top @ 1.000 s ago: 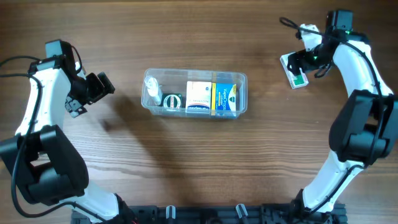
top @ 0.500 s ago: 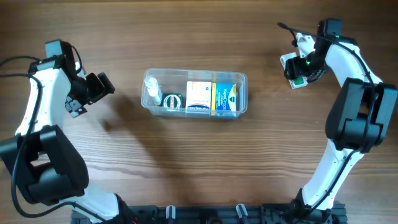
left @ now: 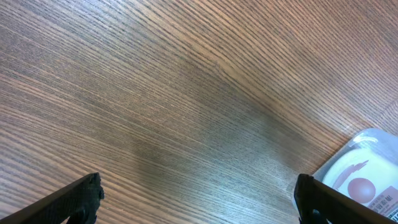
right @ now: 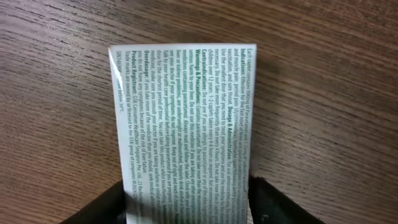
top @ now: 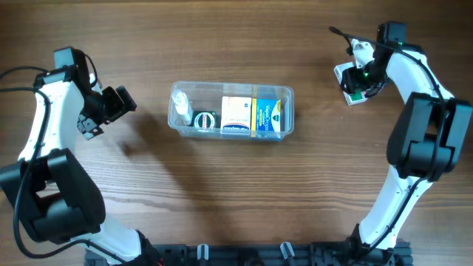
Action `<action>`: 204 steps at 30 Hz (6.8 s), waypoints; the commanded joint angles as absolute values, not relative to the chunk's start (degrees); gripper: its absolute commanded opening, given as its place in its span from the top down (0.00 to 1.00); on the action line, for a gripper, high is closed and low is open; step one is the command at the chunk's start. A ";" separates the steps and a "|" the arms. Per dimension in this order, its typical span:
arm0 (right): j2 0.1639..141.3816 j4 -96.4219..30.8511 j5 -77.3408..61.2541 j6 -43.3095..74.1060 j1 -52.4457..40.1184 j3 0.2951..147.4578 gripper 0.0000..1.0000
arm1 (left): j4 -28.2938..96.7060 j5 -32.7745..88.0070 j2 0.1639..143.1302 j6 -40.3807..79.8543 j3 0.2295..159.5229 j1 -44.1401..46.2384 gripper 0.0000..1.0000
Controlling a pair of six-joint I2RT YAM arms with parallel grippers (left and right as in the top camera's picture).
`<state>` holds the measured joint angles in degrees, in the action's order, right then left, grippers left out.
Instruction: Pack container
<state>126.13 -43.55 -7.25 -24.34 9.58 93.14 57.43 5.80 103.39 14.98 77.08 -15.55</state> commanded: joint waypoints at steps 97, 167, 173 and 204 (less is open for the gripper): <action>108.90 -50.39 -9.08 18.22 -29.74 79.55 0.96 | 57.43 5.67 101.93 15.49 76.71 -15.66 0.00; 3.88 -7.20 0.82 10.98 -16.45 19.44 0.00 | 57.43 5.67 101.93 15.49 76.73 -15.66 0.00; 0.16 0.80 0.82 10.98 -12.36 11.11 0.00 | 57.43 5.67 101.93 15.49 76.71 -15.66 0.00; 0.21 0.36 -0.71 1.54 -9.41 0.32 0.00 | 57.43 5.67 101.93 15.49 76.71 -15.66 0.00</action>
